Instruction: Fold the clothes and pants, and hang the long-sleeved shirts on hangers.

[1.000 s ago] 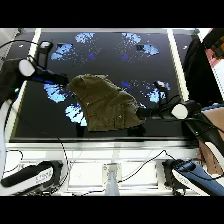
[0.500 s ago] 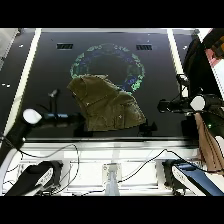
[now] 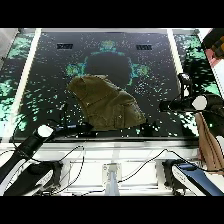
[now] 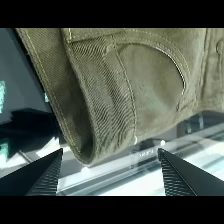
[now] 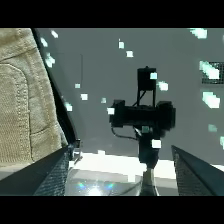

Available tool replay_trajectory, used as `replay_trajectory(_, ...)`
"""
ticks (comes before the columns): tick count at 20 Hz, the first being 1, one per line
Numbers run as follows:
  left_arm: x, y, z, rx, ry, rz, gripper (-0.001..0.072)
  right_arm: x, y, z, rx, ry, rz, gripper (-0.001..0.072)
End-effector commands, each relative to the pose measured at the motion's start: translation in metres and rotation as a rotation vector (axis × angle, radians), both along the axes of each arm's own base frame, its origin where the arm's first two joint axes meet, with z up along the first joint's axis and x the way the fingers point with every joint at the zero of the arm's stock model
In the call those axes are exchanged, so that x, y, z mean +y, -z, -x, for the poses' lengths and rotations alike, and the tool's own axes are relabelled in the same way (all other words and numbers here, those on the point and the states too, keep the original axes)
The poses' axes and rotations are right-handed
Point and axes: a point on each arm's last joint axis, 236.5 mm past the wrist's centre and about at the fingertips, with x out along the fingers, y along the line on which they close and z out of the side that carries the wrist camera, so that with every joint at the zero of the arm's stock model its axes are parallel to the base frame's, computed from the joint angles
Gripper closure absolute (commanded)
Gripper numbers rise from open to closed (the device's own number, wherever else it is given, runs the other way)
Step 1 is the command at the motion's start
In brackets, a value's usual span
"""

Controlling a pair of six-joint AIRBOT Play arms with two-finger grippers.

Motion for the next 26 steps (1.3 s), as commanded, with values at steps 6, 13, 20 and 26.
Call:
replay_trajectory(6, -0.002, 0.030, 0.002, 0.089, -0.046, -0.011, 0.0018, 0.002, -0.001, -0.001, -0.004, 0.001, -0.011, 0.0026)
replay_trajectory(13, -0.018, 0.037, -0.002, 0.117, -0.084, 0.045, 0.0224, 0.007, 0.002, 0.004, 0.017, 0.002, -0.035, 0.0101)
replay_trajectory(20, -0.024, 0.033, -0.015, 0.058, -0.082, 0.021, 0.0644, 0.008, 0.019, 0.039, 0.188, -0.015, -0.032, 0.0238)
replay_trajectory(26, -0.031, -0.020, -0.042, -0.127, 0.005, 0.010, 0.0647, 0.054, 0.065, 0.073, 0.332, -0.008, -0.240, 0.0292)
